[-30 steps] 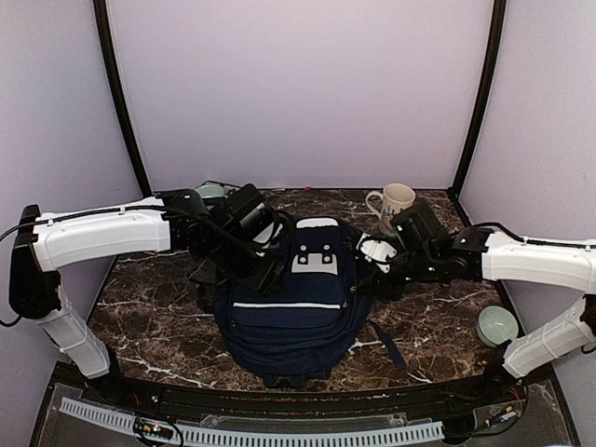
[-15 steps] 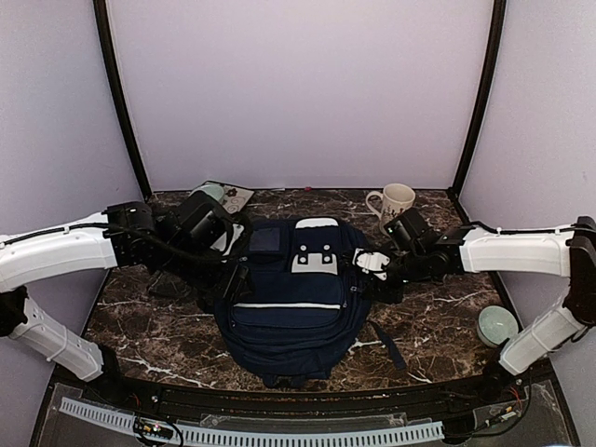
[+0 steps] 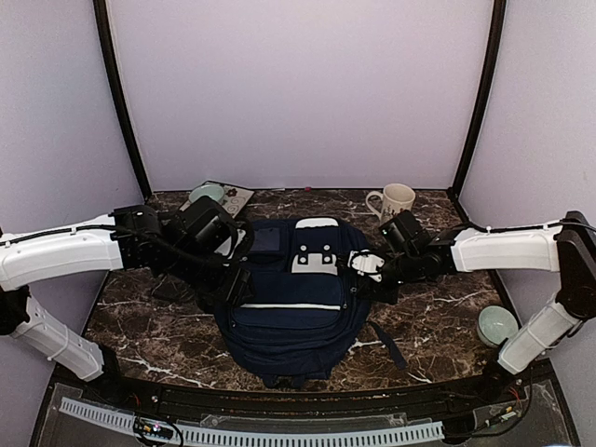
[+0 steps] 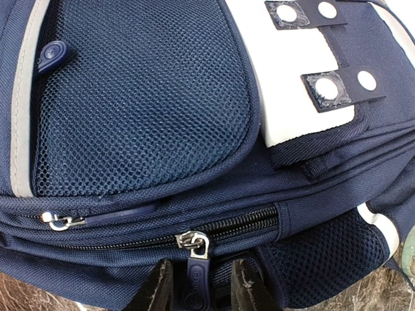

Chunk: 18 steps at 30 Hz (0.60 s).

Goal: Pack the student bag
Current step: Grab the upper front pocket of the student bag.

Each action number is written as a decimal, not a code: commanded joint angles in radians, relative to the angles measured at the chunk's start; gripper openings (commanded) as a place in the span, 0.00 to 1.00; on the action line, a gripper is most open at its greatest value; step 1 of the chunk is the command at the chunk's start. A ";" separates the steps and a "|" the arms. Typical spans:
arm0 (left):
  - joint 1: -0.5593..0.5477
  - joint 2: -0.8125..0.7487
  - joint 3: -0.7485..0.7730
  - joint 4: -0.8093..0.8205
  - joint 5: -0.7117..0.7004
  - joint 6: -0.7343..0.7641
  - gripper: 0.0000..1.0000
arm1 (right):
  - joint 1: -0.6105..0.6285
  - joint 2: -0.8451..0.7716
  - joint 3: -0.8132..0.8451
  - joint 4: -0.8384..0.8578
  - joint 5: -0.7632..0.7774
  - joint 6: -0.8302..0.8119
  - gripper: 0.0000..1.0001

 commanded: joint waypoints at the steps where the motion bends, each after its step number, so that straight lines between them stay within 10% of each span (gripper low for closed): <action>1: -0.003 -0.008 0.013 0.028 0.010 -0.009 0.57 | -0.002 -0.008 -0.007 0.029 -0.001 -0.002 0.29; 18: -0.003 0.006 -0.057 0.115 0.088 -0.047 0.54 | 0.037 -0.083 -0.054 0.042 -0.062 0.071 0.00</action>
